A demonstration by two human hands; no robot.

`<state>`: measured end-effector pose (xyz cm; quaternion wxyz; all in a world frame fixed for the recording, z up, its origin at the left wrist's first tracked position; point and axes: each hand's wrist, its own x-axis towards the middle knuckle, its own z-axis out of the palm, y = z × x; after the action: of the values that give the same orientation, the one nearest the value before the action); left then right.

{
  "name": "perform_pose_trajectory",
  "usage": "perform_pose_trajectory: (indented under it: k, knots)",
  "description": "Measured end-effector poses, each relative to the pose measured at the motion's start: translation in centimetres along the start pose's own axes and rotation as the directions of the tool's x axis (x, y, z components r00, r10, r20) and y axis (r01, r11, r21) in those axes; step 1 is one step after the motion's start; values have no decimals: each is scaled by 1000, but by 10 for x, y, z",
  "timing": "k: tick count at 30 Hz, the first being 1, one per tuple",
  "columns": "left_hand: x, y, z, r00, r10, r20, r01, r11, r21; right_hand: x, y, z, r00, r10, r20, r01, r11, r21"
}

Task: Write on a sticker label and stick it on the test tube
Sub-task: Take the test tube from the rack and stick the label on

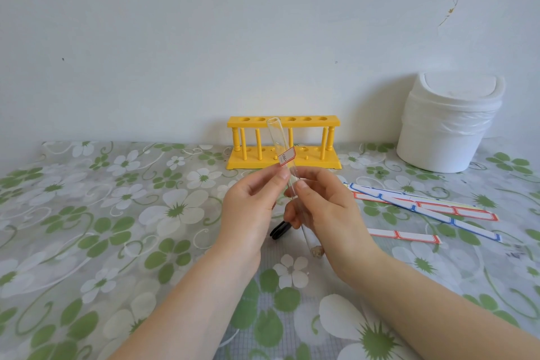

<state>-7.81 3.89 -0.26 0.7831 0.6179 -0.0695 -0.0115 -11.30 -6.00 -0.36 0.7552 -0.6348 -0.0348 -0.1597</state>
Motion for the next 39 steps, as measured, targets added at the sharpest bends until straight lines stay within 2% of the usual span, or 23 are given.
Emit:
perform_pose_trajectory:
  k: [4, 11, 26, 39]
  knots:
    - [1, 2, 0, 998, -37, -48, 35, 998, -49, -1, 0, 0, 999, -45, -4, 44, 996, -72]
    - [-2, 5, -2, 998, 25, -56, -25, 1000, -1, -3, 2, 3, 994, -111, -14, 107, 979, -175]
    - [-5, 10, 2, 990, 33, -137, -33, 999, 0, -4, 11, 4, 966, -259, -3, 241, 903, -354]
    - [-5, 10, 4, 982, 24, -188, -19, 999, 29, -3, 14, 1, 965, -262, -4, 232, 861, -453]
